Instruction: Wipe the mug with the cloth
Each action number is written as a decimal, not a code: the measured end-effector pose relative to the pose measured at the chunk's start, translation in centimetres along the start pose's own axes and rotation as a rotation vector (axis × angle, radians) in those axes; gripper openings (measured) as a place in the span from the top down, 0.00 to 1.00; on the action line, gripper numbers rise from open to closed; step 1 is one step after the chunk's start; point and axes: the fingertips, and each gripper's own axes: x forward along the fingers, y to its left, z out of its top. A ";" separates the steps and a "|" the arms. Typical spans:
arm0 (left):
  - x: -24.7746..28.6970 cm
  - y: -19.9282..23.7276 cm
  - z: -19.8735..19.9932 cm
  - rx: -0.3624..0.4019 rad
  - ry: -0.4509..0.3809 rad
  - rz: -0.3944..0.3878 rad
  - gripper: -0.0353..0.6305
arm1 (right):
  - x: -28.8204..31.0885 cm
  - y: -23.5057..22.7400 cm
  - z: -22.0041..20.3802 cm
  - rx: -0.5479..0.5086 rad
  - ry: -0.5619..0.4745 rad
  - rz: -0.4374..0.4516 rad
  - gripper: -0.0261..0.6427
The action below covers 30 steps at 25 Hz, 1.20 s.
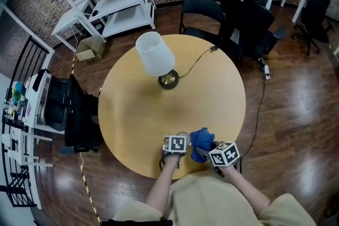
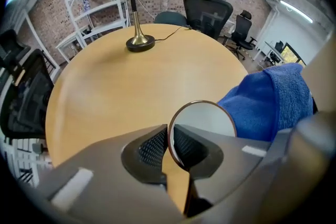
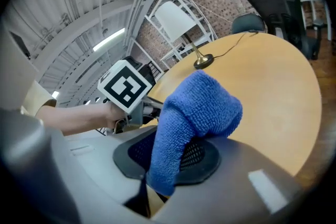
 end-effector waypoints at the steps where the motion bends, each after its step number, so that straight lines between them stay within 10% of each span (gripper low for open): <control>1: 0.0 0.0 0.1 -0.009 0.001 0.007 0.90 | 0.9 0.5 0.1 -0.032 0.014 0.006 0.85; 17: 0.1 0.1 -0.2 -0.058 0.017 -0.021 0.90 | 4.6 0.6 -1.1 -0.213 0.135 -0.068 0.86; 30: 0.2 0.0 -0.4 -0.082 0.022 -0.035 0.90 | 3.6 -0.7 -2.0 -0.113 0.149 -0.096 0.86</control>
